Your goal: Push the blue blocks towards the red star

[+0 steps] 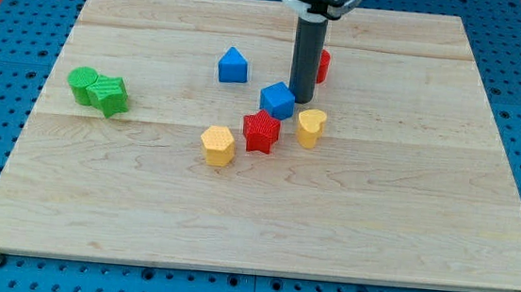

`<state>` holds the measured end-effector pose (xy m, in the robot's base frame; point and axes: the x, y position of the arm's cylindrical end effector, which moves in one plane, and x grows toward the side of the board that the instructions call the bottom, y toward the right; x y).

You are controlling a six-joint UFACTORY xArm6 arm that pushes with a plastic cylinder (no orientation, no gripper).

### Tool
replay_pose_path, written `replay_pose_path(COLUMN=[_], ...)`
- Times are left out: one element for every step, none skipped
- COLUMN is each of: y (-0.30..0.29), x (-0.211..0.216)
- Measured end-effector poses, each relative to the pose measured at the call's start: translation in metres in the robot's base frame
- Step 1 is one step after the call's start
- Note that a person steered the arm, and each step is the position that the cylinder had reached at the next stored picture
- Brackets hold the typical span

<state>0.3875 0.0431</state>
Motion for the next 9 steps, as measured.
replay_pose_path(y=[-0.016,-0.033,-0.003,-0.049,-0.077,-0.105,-0.077,-0.06,-0.021], x=[0.0,-0.01,-0.078,-0.081,-0.081,-0.077,-0.018,-0.012,-0.022])
